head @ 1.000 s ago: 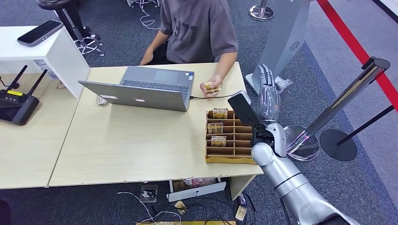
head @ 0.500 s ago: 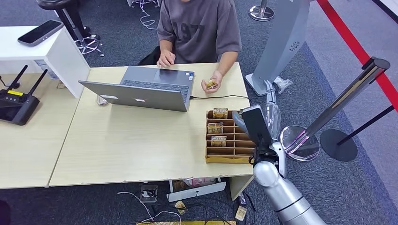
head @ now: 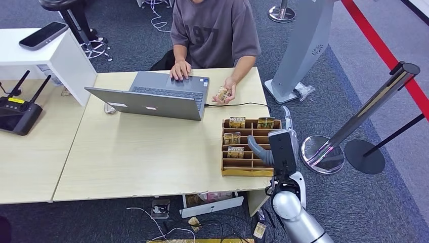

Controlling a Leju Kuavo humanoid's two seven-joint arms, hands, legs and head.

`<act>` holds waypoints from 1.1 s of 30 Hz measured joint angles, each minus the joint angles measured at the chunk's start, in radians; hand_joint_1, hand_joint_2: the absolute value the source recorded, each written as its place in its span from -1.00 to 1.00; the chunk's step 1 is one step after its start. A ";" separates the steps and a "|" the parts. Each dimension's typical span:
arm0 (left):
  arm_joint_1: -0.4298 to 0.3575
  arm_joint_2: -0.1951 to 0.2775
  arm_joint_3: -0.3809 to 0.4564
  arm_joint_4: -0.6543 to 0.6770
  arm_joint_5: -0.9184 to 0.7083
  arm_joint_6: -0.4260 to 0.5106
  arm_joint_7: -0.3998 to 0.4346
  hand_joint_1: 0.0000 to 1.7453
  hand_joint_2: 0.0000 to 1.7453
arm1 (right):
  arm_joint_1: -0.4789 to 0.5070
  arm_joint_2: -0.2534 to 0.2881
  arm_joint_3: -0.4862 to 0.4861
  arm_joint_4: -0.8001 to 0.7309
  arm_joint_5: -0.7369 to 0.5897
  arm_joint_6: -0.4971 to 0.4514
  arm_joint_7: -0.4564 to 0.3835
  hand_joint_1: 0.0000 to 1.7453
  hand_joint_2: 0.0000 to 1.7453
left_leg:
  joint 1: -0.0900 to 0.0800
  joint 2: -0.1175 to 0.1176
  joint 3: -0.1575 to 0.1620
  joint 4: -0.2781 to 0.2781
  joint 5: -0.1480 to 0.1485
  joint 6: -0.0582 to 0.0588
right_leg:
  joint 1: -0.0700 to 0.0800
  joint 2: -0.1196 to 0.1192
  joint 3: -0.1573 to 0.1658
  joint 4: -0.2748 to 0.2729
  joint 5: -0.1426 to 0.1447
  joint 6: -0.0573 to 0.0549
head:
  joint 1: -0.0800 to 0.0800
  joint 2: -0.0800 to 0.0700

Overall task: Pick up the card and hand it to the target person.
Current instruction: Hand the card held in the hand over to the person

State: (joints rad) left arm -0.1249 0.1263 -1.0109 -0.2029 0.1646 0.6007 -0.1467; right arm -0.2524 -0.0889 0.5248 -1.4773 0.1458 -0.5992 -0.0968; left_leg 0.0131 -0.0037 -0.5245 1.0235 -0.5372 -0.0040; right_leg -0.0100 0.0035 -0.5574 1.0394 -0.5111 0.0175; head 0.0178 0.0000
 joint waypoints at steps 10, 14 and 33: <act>0.000 0.000 0.000 0.000 0.003 0.000 -0.014 -1.00 -1.00 | 0.018 0.034 0.020 0.001 -0.076 0.045 -0.017 -1.00 1.00 | 0.000 0.000 0.000 0.000 0.000 0.000 | 0.000 0.000 0.000 0.000 0.000 0.000 | 0.000 0.000; 0.000 0.000 0.000 0.000 0.004 0.002 -0.014 -1.00 -1.00 | 0.028 0.046 0.031 0.006 -0.106 0.053 -0.028 -1.00 1.00 | 0.000 0.000 0.000 0.000 0.000 0.000 | 0.000 0.000 0.000 0.000 0.000 0.000 | 0.000 0.000; 0.000 0.000 0.000 0.000 0.004 0.013 -0.009 -1.00 -1.00 | 0.047 0.057 0.077 0.034 -0.111 0.044 -0.031 -1.00 1.00 | 0.000 0.000 0.000 0.000 0.000 0.000 | 0.000 0.000 0.000 0.000 0.000 0.000 | 0.000 0.000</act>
State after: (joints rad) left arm -0.1252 0.1262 -1.0109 -0.2029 0.1685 0.6142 -0.1561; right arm -0.2057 -0.0317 0.6015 -1.4430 0.0343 -0.5552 -0.1276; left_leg 0.0131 -0.0037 -0.5246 1.0233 -0.5372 -0.0040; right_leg -0.0100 0.0035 -0.5574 1.0394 -0.5112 0.0175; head 0.0178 0.0000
